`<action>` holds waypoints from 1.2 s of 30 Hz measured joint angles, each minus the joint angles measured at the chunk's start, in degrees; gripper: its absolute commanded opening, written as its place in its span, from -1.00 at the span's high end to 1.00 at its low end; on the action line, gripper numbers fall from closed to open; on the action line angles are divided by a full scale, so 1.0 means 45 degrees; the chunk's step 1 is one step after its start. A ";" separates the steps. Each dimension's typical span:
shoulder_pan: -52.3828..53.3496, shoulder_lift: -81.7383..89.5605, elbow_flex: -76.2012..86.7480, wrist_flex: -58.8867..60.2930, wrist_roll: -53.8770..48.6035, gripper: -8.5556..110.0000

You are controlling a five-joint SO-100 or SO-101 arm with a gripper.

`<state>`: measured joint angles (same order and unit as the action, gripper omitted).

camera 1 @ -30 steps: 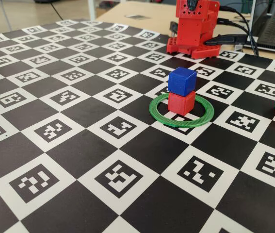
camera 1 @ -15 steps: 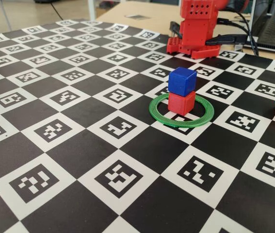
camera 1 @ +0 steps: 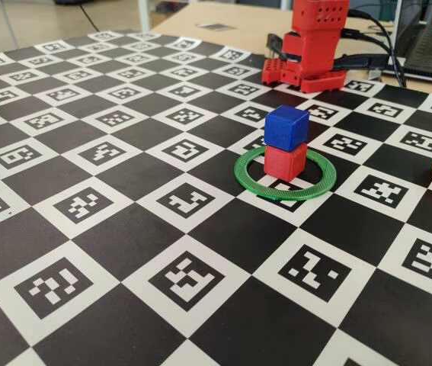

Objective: Grab the red cube then put it in the green circle then put the blue cube on top and finally the orange cube on top

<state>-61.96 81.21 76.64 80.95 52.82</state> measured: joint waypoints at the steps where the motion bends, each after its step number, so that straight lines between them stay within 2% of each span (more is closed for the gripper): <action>1: -0.0156 0.0059 0.0293 -0.0195 0.0117 0.19; 21: -0.0410 0.0371 0.3359 -0.2422 0.0254 0.14; 36: -0.0410 -0.0039 0.4238 -0.3730 -0.0098 0.13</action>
<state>-63.81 81.04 95.71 64.16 52.38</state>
